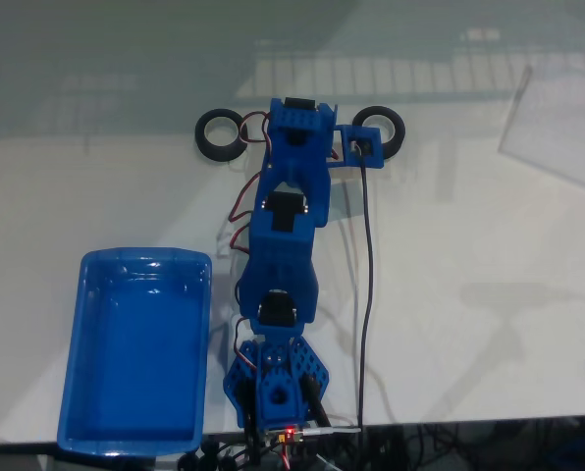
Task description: Grasp all tape and put them in the bin.
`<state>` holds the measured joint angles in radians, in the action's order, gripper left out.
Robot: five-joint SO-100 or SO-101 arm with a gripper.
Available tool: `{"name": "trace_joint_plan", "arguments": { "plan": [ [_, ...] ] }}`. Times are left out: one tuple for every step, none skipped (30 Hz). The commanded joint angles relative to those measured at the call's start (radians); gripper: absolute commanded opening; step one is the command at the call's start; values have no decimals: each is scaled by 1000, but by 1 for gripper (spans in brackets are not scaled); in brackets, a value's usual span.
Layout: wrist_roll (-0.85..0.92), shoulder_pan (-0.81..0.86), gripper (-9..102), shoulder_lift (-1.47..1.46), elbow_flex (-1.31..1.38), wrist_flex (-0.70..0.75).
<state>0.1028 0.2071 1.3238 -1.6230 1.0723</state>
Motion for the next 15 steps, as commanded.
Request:
{"name": "trace_joint_plan", "arguments": {
  "plan": [
    [-9,12,0,66,34,-3],
    [-14,12,0,81,31,-5],
    [-20,11,0,100,29,-2],
    [-25,8,0,121,25,0],
    [-31,6,0,146,18,-2],
    [-34,3,0,173,5,-5],
    [-34,-3,0,204,-8,-6],
    [-37,-8,0,235,-25,-8],
    [-38,-17,0,268,-41,-8],
    [-38,-25,0,302,-63,-8],
    [-38,-35,0,339,-86,-8],
    [-35,-46,0,377,-112,-8],
    [-31,-57,0,414,-140,-9],
    [-28,-69,0,456,-169,-9],
    [-25,-83,0,499,-198,-9]
  ]
}}
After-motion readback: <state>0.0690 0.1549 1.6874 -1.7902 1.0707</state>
